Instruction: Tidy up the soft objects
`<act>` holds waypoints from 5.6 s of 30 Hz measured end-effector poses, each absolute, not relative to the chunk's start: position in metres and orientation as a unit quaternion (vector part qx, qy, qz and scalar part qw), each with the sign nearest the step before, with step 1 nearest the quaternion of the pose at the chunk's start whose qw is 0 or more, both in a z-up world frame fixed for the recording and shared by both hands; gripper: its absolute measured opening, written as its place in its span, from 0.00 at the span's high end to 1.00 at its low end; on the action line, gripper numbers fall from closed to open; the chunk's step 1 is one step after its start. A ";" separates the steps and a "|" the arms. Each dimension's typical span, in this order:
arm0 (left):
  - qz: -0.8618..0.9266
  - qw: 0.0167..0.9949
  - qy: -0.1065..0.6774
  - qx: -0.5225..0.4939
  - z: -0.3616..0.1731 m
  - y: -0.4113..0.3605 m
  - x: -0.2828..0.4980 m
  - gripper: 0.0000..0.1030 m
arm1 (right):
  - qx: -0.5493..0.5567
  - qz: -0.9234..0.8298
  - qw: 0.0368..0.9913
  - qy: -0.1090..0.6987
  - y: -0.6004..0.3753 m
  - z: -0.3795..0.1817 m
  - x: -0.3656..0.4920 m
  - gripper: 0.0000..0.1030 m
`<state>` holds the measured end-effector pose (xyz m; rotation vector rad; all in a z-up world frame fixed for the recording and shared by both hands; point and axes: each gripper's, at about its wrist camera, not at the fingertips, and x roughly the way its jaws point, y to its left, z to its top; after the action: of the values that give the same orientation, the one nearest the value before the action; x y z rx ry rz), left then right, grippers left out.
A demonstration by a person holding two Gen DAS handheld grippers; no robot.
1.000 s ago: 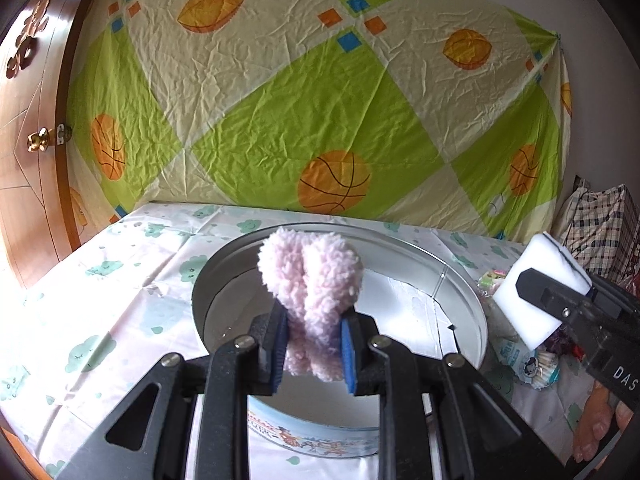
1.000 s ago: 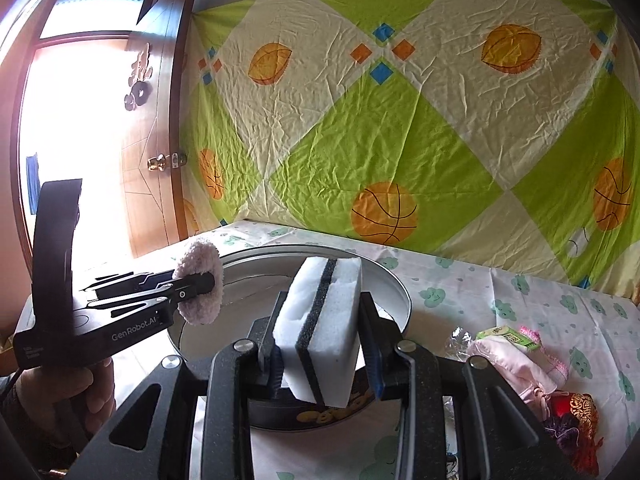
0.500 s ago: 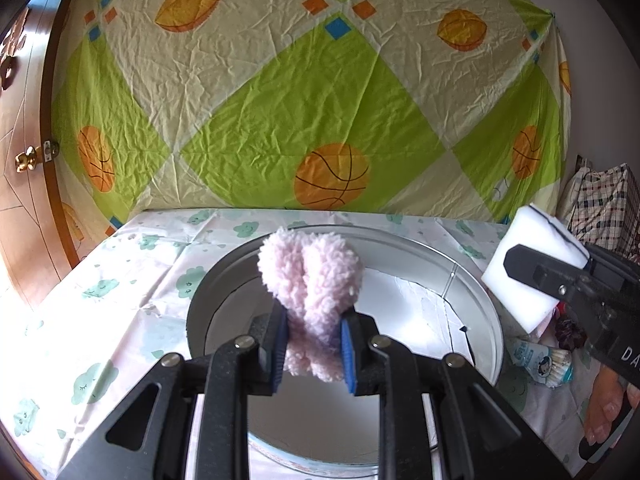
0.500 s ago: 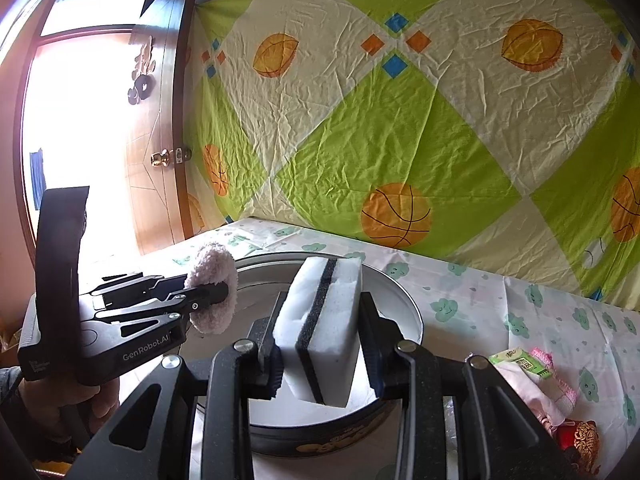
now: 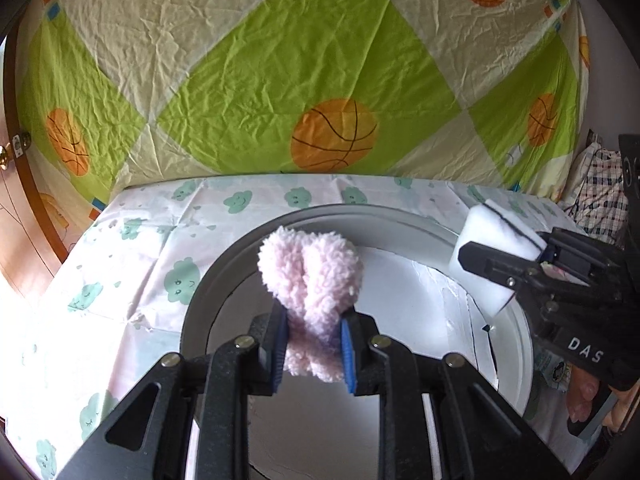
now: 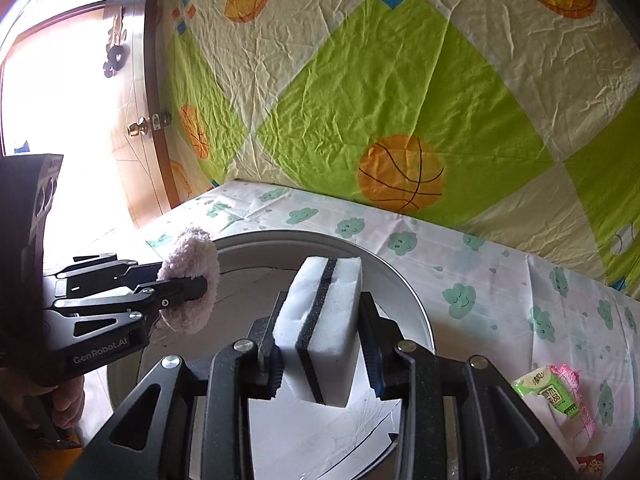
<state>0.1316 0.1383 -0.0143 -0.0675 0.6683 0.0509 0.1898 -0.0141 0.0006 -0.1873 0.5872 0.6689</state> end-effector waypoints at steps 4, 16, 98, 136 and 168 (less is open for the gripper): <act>0.021 0.930 0.364 -0.041 -0.018 0.145 0.153 0.80 | -0.097 0.320 0.886 0.320 -0.004 -0.010 0.214 0.66; 0.034 0.905 0.422 -0.036 -0.029 0.157 0.188 0.65 | -0.105 0.304 0.876 0.360 0.009 -0.026 0.247 0.55; -0.101 0.918 0.383 -0.027 -0.079 -0.067 0.093 0.52 | 0.043 0.162 0.929 0.331 -0.264 -0.059 0.122 0.29; -0.119 0.966 0.228 -0.019 -0.054 -0.064 0.047 0.52 | 0.048 0.194 0.951 0.237 -0.261 -0.043 0.091 0.72; -0.058 0.989 0.139 -0.007 -0.050 -0.041 0.014 0.52 | 0.048 0.201 0.965 0.165 -0.247 -0.035 0.065 0.72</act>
<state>0.0143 -0.0411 -0.0499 -0.0148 0.2793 -0.1161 0.0645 -0.2466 -0.0346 0.0969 0.3335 0.4059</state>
